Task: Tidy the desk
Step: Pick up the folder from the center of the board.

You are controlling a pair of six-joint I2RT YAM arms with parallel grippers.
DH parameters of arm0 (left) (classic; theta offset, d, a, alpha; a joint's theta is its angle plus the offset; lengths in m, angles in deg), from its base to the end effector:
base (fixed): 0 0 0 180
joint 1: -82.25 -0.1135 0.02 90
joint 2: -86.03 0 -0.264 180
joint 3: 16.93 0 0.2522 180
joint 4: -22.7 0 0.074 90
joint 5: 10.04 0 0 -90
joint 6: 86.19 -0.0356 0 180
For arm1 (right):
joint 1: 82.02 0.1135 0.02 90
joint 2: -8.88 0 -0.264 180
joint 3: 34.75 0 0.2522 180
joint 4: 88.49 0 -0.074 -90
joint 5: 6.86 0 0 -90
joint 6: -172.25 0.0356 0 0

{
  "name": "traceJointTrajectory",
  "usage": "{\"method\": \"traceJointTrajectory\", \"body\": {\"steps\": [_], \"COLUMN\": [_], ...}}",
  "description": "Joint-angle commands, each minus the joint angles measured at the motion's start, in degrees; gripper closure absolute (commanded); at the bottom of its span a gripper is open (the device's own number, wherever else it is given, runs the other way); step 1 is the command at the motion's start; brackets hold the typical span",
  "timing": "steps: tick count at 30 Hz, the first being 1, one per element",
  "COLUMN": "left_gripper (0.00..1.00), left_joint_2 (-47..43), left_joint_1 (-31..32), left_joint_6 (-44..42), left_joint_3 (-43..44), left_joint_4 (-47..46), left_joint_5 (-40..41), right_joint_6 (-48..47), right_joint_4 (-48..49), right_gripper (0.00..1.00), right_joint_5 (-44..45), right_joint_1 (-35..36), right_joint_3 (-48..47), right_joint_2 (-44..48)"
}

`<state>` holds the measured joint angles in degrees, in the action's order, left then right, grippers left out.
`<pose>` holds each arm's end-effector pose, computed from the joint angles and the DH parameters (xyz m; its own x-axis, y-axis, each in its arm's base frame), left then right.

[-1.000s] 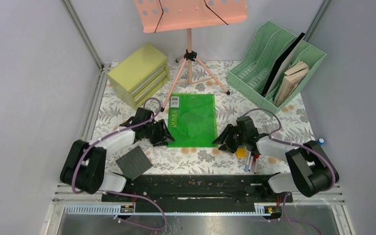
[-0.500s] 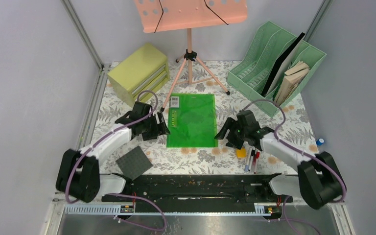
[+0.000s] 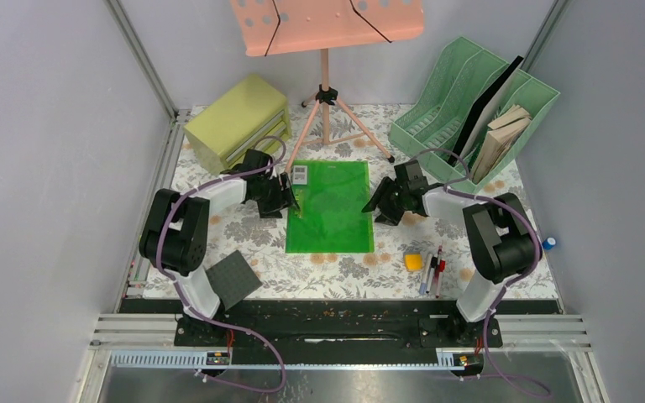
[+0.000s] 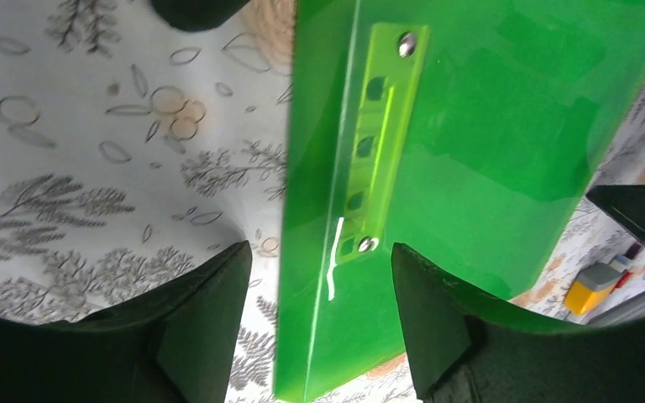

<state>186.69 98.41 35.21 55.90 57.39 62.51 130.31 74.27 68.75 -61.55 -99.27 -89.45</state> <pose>0.3252 -0.1054 0.1594 -0.9349 -0.2466 -0.2553 -0.1039 0.8779 -0.4675 0.3117 0.1258 0.1500 -0.8478 0.4526 -0.2764 0.2177 0.7723 0.5968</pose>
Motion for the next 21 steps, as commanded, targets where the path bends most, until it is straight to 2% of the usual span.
{"method": "traceJointTrajectory", "body": {"steps": [1, 9, 21], "left_gripper": [0.38, 0.56, 0.58], "left_joint_2": [4.0, 2.1, -15.9], "left_joint_1": [0.3, 4.2, 9.4], "left_joint_6": [0.3, 3.8, 9.7], "left_joint_3": [1.4, -3.3, -16.4], "left_joint_4": [-2.1, -9.1, -11.8], "left_joint_5": [-3.0, -13.2, -14.2], "right_joint_6": [1.7, 5.0, 9.0], "right_joint_4": [1.6, 7.4, 9.9], "right_gripper": [0.41, 0.46, 0.45], "right_joint_5": [-1.3, -7.0, -11.1], "right_joint_1": [-0.1, 1.2, 3.5], "right_joint_3": [-1.3, 4.2, 19.5], "right_joint_2": [-4.6, -3.3, 11.4]}}
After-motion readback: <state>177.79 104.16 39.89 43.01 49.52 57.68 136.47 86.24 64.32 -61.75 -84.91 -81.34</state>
